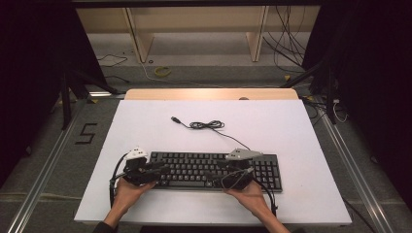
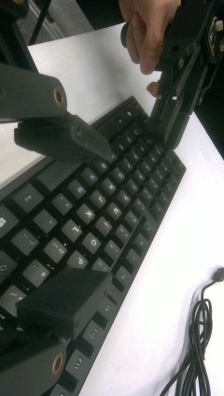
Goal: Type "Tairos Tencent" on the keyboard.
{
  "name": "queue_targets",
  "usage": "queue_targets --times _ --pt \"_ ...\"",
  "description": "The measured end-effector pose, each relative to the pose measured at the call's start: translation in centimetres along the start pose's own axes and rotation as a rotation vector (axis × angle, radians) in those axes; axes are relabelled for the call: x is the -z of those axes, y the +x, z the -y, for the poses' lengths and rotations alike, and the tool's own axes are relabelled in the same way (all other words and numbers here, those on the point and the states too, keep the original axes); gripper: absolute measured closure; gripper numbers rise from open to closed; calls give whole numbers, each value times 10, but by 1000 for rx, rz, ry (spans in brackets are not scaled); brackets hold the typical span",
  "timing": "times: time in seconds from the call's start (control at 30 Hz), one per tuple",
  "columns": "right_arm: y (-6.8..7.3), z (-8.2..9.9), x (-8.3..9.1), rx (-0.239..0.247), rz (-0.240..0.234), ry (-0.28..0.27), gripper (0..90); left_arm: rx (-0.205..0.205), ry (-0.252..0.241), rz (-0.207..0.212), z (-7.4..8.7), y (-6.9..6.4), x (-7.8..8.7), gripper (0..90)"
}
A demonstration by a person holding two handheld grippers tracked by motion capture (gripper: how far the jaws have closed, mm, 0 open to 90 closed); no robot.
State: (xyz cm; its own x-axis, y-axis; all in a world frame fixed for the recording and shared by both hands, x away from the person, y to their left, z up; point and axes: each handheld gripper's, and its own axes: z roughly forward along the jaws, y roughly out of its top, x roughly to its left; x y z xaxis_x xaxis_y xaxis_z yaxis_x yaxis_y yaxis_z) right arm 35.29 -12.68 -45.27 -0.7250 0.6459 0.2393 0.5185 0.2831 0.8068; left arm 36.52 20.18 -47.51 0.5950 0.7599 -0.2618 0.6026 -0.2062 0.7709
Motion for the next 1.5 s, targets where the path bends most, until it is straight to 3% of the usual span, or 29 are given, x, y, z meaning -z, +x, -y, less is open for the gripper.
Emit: queue_targets --times 0.3,0.47,0.8,1.17,1.5 --pt "1 3 4 3 -3 1 354 -44 50 -9 1 -2 -6 820" --pt "2 5 5 7 -6 5 353 -48 67 -8 1 -3 -8 885" --pt "2 6 6 4 -6 5 353 -53 108 -7 2 -4 -13 891" --pt "4 7 6 4 -5 8 353 -47 109 -15 2 -6 -13 891" --pt "2 6 5 3 -6 1 353 -38 49 -6 -1 -9 -5 814"
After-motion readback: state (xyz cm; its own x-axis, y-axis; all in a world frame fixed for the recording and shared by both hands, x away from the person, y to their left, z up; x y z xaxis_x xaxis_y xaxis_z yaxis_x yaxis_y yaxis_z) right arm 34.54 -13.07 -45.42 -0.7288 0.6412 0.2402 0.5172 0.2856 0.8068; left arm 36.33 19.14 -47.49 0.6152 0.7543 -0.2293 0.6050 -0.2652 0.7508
